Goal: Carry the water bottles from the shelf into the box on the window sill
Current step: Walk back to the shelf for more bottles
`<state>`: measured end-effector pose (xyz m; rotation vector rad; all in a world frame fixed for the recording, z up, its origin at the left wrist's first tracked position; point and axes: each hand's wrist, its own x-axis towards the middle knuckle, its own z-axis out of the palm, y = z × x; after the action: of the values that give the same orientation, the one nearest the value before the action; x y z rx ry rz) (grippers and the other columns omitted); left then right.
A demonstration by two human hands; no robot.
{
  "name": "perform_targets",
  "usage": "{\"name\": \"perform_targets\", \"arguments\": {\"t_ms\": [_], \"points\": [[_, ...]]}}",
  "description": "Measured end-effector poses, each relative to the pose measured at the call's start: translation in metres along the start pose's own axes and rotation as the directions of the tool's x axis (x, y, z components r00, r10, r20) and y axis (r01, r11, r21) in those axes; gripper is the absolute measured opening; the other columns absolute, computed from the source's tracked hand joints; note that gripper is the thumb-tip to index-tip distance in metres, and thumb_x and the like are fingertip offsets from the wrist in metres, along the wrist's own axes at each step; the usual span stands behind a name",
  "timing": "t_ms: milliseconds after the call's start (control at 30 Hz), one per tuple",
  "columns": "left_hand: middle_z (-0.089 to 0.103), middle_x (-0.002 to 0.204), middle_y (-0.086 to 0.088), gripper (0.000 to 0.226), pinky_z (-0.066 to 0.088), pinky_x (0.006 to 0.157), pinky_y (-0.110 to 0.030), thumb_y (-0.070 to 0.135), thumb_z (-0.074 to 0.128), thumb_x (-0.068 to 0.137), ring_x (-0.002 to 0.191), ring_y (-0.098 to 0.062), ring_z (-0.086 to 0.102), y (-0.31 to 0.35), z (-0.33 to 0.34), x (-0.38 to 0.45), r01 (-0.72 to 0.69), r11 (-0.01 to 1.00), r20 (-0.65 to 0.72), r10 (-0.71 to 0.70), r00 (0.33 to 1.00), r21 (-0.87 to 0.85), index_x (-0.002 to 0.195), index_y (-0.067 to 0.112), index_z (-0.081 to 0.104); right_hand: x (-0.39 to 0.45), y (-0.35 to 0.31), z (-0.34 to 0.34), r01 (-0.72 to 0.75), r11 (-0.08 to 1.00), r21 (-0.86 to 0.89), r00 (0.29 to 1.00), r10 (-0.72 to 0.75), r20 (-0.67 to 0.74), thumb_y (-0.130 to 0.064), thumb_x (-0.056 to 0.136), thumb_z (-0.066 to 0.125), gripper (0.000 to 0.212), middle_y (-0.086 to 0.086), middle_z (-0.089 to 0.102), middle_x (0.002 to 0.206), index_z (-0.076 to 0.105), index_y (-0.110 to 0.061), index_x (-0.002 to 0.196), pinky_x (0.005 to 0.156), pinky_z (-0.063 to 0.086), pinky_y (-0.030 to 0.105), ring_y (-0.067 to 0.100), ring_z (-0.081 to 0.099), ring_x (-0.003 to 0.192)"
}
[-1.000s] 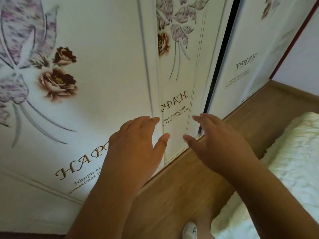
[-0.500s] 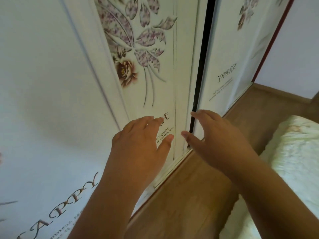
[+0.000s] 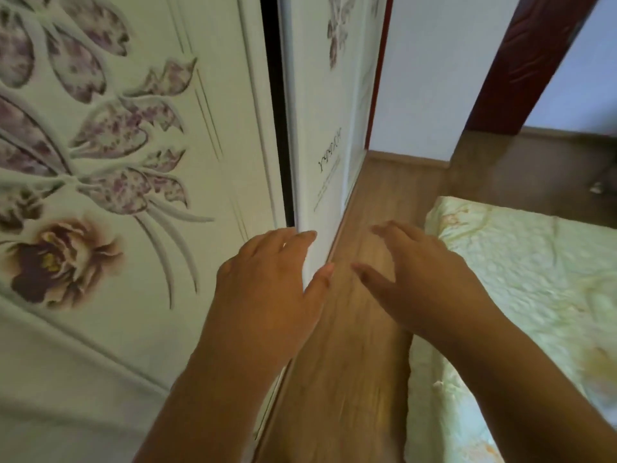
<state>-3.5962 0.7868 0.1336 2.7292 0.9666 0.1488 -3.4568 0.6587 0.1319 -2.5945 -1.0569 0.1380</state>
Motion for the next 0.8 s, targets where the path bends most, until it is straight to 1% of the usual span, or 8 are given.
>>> {"name": "perform_targets", "arguments": {"t_ms": [100, 200, 333, 433, 567, 667, 800], "points": [[0.020, 0.163, 0.016, 0.068, 0.019, 0.120, -0.037, 0.071, 0.024, 0.092, 0.150, -0.012, 0.020, -0.004, -0.004, 0.041, -0.095, 0.995, -0.024, 0.095, 0.995, 0.007, 0.154, 0.044, 0.018, 0.020, -0.006, -0.002, -0.071, 0.997, -0.005, 0.997, 0.071, -0.040, -0.072, 0.089, 0.045, 0.069, -0.011, 0.031, 0.160, 0.031, -0.039, 0.149, 0.114, 0.037, 0.047, 0.021, 0.040, 0.142], [0.028, 0.160, 0.015, 0.065, 0.025, 0.118, -0.037, 0.069, 0.026, 0.094, 0.147, -0.012, 0.027, -0.003, -0.006, 0.070, -0.178, 0.984, -0.034, 0.178, 0.984, 0.006, 0.153, 0.043, 0.025, 0.031, -0.006, -0.002, -0.150, 0.989, 0.001, 0.988, 0.150, -0.048, -0.069, 0.090, 0.046, 0.069, -0.011, 0.029, 0.161, 0.030, -0.038, 0.150, 0.116, 0.035, 0.046, 0.020, 0.036, 0.145], [0.028, 0.160, 0.016, 0.061, 0.026, 0.117, -0.036, 0.067, 0.028, 0.097, 0.147, -0.011, 0.027, -0.001, 0.001, 0.105, -0.255, 0.967, 0.016, 0.255, 0.967, 0.011, 0.153, 0.042, 0.025, 0.048, 0.002, -0.004, -0.231, 0.973, 0.000, 0.972, 0.231, -0.051, -0.070, 0.090, 0.045, 0.070, -0.013, 0.029, 0.161, 0.030, -0.038, 0.151, 0.115, 0.036, 0.047, 0.018, 0.036, 0.145], [0.029, 0.160, 0.015, 0.061, 0.026, 0.117, -0.035, 0.065, 0.030, 0.098, 0.146, -0.012, 0.027, 0.005, 0.008, 0.134, -0.269, 0.963, 0.050, 0.269, 0.962, 0.004, 0.154, 0.040, 0.026, 0.067, 0.016, -0.005, -0.261, 0.965, 0.018, 0.963, 0.261, -0.061, -0.069, 0.090, 0.045, 0.069, -0.013, 0.029, 0.160, 0.031, -0.038, 0.150, 0.116, 0.034, 0.046, 0.018, 0.036, 0.145], [0.031, 0.158, 0.014, 0.059, 0.028, 0.116, -0.038, 0.063, 0.030, 0.099, 0.145, -0.012, 0.028, 0.027, 0.011, 0.167, -0.295, 0.955, 0.026, 0.295, 0.955, 0.021, 0.152, 0.040, 0.028, 0.100, 0.042, -0.005, -0.273, 0.961, 0.037, 0.959, 0.275, -0.070, -0.069, 0.090, 0.046, 0.069, -0.012, 0.031, 0.160, 0.033, -0.038, 0.149, 0.115, 0.036, 0.048, 0.019, 0.038, 0.144], [0.032, 0.159, 0.013, 0.059, 0.028, 0.116, -0.040, 0.064, 0.030, 0.098, 0.146, -0.013, 0.028, 0.049, 0.014, 0.195, -0.278, 0.960, 0.026, 0.278, 0.960, 0.027, 0.152, 0.040, 0.028, 0.133, 0.067, -0.007, -0.261, 0.964, 0.056, 0.962, 0.264, -0.063, -0.069, 0.090, 0.047, 0.069, -0.012, 0.031, 0.160, 0.033, -0.037, 0.149, 0.113, 0.036, 0.045, 0.018, 0.039, 0.143], [0.031, 0.158, 0.015, 0.061, 0.029, 0.116, -0.040, 0.066, 0.028, 0.096, 0.145, -0.012, 0.028, 0.085, 0.014, 0.232, -0.263, 0.963, 0.007, 0.263, 0.965, 0.058, 0.152, 0.042, 0.027, 0.180, 0.102, -0.020, -0.231, 0.969, 0.086, 0.968, 0.238, -0.077, -0.071, 0.089, 0.048, 0.069, -0.013, 0.034, 0.158, 0.036, -0.037, 0.147, 0.111, 0.038, 0.043, 0.018, 0.041, 0.141]]}}
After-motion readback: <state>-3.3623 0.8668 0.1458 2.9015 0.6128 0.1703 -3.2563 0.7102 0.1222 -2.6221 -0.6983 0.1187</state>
